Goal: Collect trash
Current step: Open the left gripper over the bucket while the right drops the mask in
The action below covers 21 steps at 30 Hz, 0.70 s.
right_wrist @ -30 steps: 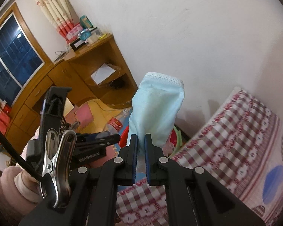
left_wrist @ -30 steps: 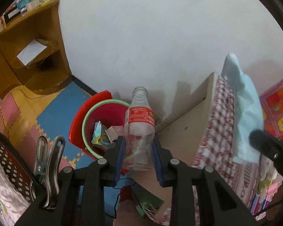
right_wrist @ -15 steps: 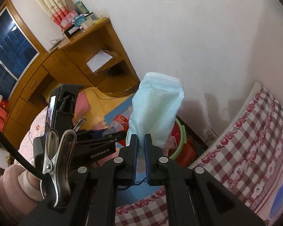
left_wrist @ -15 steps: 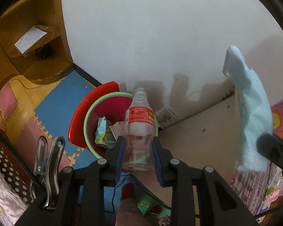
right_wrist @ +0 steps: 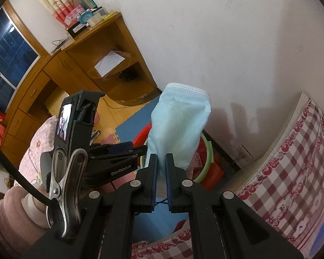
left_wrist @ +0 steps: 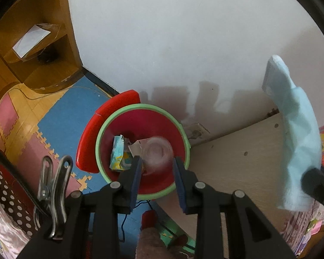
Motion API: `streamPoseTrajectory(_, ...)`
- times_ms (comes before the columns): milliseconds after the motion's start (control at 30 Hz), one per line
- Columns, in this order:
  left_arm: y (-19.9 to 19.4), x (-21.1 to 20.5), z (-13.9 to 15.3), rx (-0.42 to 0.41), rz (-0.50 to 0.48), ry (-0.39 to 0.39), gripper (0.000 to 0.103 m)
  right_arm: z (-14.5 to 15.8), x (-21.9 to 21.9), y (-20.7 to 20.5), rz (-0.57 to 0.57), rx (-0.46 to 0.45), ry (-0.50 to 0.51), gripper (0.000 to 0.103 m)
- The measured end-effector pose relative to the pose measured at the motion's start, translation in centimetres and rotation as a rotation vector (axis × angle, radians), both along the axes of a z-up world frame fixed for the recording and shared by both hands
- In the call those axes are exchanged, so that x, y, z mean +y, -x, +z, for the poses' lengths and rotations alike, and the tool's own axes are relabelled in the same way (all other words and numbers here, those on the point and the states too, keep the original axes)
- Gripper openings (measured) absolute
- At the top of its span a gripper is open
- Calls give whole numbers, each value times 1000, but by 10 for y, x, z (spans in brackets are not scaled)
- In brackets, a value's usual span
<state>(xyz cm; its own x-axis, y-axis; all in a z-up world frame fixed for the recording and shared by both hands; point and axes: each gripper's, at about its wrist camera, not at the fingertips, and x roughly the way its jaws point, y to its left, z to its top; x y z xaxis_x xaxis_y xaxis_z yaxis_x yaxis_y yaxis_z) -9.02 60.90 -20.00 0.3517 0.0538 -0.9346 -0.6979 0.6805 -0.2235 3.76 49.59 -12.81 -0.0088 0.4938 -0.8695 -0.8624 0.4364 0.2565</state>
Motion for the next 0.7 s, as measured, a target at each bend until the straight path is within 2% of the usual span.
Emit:
streamPoseTrajectory(233,4,6,1,13,12,4,32,-8,1,3,8,13,11,8)
streamPoseTrajectory(700,37,15,27,1,80,4,33,-26,25,8,51,23,43,8)
